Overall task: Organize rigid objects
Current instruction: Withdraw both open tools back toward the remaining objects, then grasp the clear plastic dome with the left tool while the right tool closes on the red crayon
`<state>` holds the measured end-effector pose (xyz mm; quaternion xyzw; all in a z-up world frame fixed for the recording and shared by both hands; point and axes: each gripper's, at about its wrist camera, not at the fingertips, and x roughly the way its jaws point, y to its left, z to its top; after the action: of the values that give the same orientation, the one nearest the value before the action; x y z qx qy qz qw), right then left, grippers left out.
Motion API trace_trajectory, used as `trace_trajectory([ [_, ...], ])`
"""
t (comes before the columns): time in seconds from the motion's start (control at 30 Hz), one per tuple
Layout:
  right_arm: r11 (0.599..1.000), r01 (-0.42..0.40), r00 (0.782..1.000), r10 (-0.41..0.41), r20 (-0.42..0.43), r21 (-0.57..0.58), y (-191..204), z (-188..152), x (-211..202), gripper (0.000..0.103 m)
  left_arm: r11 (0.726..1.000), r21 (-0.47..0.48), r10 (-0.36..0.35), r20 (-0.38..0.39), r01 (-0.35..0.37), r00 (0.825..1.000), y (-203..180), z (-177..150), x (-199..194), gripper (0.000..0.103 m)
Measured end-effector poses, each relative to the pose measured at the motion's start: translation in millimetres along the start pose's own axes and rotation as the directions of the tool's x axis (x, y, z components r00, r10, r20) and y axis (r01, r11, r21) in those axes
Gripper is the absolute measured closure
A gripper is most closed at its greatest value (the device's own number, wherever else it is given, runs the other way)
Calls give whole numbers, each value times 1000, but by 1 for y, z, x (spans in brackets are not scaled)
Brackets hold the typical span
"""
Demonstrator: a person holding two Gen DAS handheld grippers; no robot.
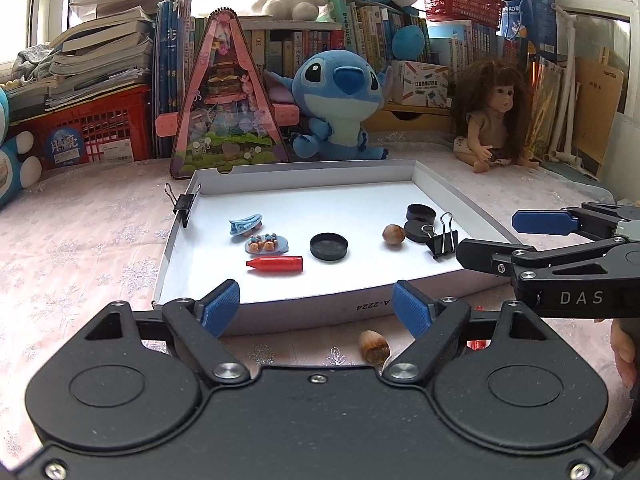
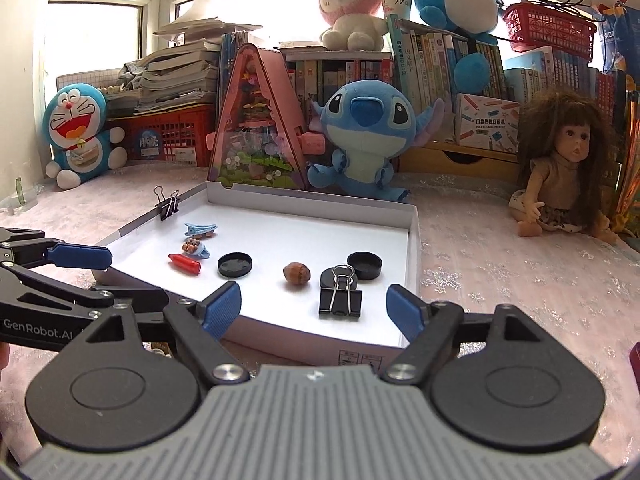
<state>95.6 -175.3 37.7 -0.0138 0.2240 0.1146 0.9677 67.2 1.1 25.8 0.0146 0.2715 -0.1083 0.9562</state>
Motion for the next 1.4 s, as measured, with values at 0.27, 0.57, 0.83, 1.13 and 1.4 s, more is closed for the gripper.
trace_trajectory([
  [0.27,1000,12,1000,-12,0,-4,-2,-12,-10,15,1000,-1,-11,-4,11,1000,1,-12,-8,21],
  [0.57,1000,23,1000,-22,-22,0,-3,-31,-17,15,999,-7,-31,-29,31,999,3,-28,-14,21],
  [0.83,997,32,998,-35,-45,-71,-2,-41,-17,15,996,34,-88,14,88,996,-5,-34,-26,21],
  [1.13,988,-20,997,9,-75,-154,1,-44,-19,15,985,97,-142,-24,143,990,-22,-41,-22,48],
  [1.4,983,-58,995,42,-88,-177,9,-46,-15,15,982,62,-176,-50,179,983,-18,-43,-16,68],
])
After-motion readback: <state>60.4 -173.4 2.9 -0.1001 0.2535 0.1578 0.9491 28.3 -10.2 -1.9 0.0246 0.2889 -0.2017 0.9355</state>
